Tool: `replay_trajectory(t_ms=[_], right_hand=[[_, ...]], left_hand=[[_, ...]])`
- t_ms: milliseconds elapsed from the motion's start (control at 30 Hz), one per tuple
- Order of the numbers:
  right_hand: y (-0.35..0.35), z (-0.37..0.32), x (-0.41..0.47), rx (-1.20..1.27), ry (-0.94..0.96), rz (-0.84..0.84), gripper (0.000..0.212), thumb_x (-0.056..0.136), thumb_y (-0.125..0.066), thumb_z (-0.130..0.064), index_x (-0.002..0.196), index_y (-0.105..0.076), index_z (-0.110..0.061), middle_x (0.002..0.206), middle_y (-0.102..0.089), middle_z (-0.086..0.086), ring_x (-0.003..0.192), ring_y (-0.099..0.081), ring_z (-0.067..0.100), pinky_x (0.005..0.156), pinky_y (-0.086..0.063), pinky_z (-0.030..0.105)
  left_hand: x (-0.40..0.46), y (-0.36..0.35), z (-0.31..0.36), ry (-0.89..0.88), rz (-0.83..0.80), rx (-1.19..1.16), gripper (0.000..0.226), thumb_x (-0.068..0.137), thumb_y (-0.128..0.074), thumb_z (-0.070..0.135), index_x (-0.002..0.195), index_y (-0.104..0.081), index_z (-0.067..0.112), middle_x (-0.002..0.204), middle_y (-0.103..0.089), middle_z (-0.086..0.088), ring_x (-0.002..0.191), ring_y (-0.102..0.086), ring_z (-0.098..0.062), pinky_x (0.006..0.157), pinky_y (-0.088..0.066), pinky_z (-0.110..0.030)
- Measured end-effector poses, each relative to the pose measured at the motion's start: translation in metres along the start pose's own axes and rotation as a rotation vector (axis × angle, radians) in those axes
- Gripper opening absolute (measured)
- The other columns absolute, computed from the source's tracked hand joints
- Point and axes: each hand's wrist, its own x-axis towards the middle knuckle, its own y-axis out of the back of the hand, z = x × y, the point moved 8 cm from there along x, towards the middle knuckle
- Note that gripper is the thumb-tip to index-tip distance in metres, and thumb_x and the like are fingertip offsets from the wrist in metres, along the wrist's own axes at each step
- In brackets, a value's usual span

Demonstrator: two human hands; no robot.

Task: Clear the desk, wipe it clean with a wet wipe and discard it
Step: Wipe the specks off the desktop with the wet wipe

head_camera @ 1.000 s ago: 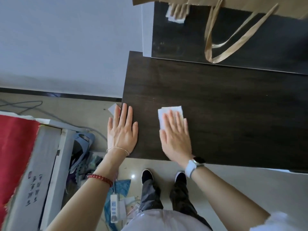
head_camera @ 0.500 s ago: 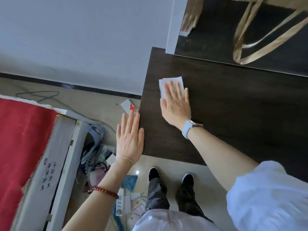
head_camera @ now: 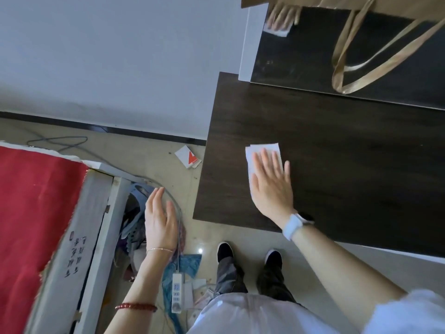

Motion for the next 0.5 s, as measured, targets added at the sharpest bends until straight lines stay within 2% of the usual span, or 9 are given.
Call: replay_trajectory(t_ms=[67,167,267,367,500], right_hand=[[-0.004,-0.039,0.015,0.023,0.022,-0.006,0.059,0.086,-0.016,-0.034,0.139,-0.037,-0.019,0.148,-0.034,0.009,0.137,-0.026,0.035,0.108,-0.019,0.059],[-0.020,-0.104,-0.016,-0.019,0.329,-0.034,0.052,0.088,-0.023,-0.031,0.138,-0.036,-0.025,0.148,-0.036,0.004,0.138,-0.026,0.031,0.110,-0.018,0.055],[-0.025,-0.092,-0.062,-0.062,0.460,-0.036,0.047,0.093,-0.028,-0.033,0.140,-0.030,-0.028,0.149,-0.033,0.001,0.140,-0.022,0.023,0.112,-0.009,0.047],[-0.017,-0.026,-0.077,-0.088,0.336,-0.037,0.047,0.096,-0.025,-0.034,0.143,-0.022,-0.029,0.152,-0.025,-0.001,0.141,-0.010,0.019,0.112,-0.005,0.045],[0.004,0.081,-0.089,-0.071,-0.017,-0.049,0.048,0.097,-0.008,-0.038,0.145,-0.016,-0.031,0.153,-0.016,-0.004,0.142,-0.006,0.017,0.114,0.000,0.044]], left_hand=[[-0.001,-0.001,0.002,0.009,-0.004,-0.008,0.038,0.097,-0.034,0.017,0.134,-0.039,0.008,0.143,-0.034,-0.012,0.132,-0.031,-0.023,0.106,-0.023,-0.030],[0.001,0.000,0.013,0.005,0.007,-0.029,0.037,0.096,-0.035,0.015,0.132,-0.040,0.007,0.142,-0.034,-0.012,0.131,-0.032,-0.023,0.101,-0.022,-0.025],[0.004,-0.002,0.032,-0.037,0.014,-0.008,0.037,0.095,-0.040,0.014,0.131,-0.041,0.007,0.141,-0.035,-0.013,0.130,-0.033,-0.025,0.104,-0.026,-0.030],[0.003,-0.021,0.065,-0.175,-0.007,0.088,0.037,0.092,-0.043,0.018,0.127,-0.045,0.005,0.137,-0.041,-0.016,0.129,-0.035,-0.031,0.107,-0.029,-0.046],[-0.015,-0.081,0.117,-0.362,-0.082,0.360,0.056,0.083,-0.029,0.041,0.128,-0.046,0.012,0.141,-0.041,-0.014,0.137,-0.023,-0.032,0.109,-0.015,-0.054]])
